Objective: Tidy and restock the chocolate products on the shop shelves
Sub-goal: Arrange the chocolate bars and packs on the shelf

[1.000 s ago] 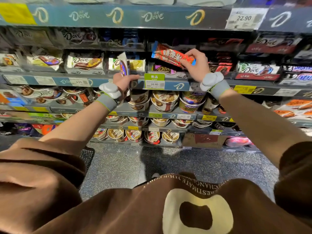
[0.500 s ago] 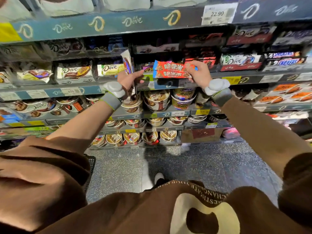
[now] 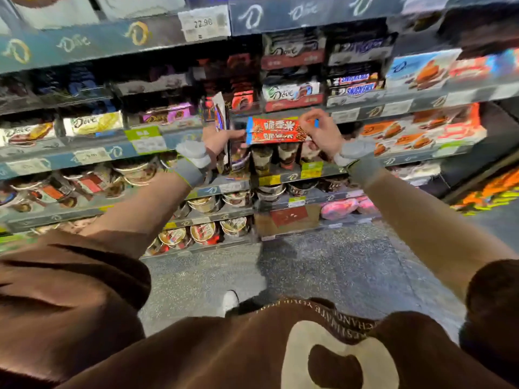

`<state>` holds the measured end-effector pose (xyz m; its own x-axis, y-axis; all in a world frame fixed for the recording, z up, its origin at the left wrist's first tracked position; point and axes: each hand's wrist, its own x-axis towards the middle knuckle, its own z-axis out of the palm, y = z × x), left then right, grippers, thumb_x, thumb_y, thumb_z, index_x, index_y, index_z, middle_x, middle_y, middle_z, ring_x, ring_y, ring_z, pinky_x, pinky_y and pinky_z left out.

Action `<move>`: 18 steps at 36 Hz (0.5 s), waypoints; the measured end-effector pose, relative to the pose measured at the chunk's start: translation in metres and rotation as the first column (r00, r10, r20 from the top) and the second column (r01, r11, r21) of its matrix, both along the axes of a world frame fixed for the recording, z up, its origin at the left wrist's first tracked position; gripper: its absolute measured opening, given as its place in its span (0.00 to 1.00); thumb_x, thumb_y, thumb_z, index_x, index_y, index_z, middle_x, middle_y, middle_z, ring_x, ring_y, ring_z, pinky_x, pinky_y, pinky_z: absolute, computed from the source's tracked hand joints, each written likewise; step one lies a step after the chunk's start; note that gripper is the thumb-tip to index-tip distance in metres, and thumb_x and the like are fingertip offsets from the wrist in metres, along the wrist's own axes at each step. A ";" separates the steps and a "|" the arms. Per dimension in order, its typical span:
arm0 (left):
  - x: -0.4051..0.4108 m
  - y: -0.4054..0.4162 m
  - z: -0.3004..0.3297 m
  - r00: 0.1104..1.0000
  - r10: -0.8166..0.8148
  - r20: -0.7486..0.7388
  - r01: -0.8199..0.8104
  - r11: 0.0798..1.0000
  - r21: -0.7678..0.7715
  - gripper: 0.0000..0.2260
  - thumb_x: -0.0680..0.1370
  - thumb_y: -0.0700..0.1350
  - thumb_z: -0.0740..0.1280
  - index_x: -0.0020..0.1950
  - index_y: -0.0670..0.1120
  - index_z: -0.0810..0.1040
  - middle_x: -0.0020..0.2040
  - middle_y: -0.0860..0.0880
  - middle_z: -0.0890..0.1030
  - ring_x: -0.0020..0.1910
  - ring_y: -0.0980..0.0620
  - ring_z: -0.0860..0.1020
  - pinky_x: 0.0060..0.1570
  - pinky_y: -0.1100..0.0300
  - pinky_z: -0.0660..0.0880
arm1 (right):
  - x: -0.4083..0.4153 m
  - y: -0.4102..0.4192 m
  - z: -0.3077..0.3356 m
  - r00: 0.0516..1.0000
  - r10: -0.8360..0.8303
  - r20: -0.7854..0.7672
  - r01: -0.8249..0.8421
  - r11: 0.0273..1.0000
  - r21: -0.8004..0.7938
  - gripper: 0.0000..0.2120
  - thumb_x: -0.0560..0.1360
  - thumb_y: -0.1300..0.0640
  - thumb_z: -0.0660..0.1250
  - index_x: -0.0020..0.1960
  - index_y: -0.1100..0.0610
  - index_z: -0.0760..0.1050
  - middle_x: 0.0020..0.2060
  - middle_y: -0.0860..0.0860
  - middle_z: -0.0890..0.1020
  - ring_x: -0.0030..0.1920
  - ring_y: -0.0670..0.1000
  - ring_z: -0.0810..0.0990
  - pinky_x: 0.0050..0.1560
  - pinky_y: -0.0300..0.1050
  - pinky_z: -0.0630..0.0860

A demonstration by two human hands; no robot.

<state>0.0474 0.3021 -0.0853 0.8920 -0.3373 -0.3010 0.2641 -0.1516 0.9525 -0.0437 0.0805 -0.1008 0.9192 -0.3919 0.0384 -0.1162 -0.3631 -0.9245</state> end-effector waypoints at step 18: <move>-0.092 -0.162 -0.019 0.993 -0.112 -0.043 0.115 0.989 0.090 0.08 0.73 0.37 0.71 0.39 0.40 0.73 0.24 0.50 0.80 0.20 0.56 0.77 0.18 0.68 0.68 | -0.114 -0.141 -0.018 0.993 -0.087 -0.076 0.093 0.992 0.086 0.09 0.79 0.59 0.63 0.41 0.50 0.69 0.34 0.48 0.72 0.27 0.45 0.72 0.23 0.37 0.66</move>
<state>-0.0445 0.1401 -0.1041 0.8369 -0.4047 -0.3684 0.2758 -0.2696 0.9226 -0.1581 -0.0602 -0.1185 0.8791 -0.4721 -0.0650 -0.2117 -0.2647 -0.9408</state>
